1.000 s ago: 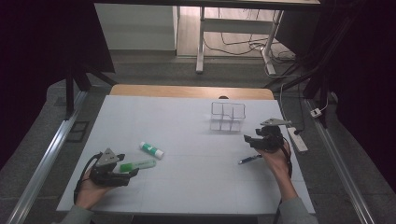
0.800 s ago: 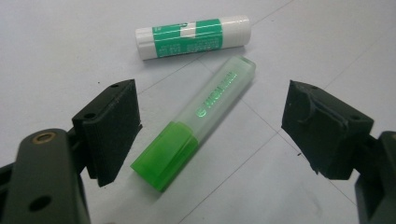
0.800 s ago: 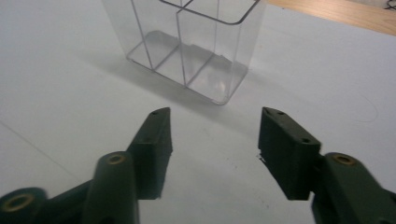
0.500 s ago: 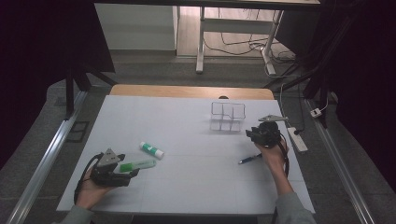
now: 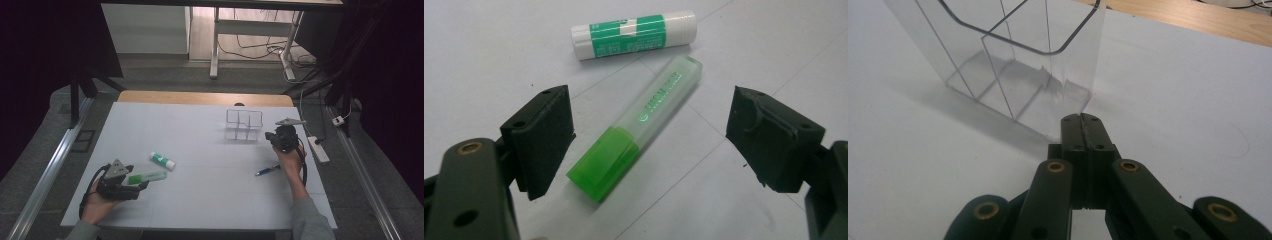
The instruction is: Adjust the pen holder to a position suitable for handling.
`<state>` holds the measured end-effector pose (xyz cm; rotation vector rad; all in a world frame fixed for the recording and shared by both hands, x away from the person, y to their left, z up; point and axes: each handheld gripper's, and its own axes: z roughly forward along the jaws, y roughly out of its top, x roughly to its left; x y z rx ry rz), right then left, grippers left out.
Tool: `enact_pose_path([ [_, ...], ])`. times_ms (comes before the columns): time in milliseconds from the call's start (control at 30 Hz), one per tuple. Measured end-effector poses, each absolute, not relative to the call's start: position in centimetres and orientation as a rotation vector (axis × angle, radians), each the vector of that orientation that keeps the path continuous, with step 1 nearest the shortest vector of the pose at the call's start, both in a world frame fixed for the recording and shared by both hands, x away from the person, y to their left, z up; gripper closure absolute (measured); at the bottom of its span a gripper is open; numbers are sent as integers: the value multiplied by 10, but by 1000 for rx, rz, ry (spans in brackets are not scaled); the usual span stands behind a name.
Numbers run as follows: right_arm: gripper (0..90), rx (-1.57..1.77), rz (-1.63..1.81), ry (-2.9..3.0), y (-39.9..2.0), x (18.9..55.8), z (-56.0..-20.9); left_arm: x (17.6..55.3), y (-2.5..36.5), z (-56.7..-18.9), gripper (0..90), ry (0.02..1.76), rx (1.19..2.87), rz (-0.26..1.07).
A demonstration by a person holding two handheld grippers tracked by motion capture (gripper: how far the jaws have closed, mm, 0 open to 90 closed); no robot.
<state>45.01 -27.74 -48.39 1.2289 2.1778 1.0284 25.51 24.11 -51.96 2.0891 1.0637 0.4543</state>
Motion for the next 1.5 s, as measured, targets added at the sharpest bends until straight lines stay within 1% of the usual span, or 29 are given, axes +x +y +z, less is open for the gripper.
enact_pose_path([
  [667, 893, 1185, 1013, 2185, -267, 473, -491, 255, 242, -520, 179, 1081, 2086, 468],
  [1500, 893, 1156, 991, 2208, -258, 479, -497, 255, 242, -520, 180, 1080, 2091, 465],
])
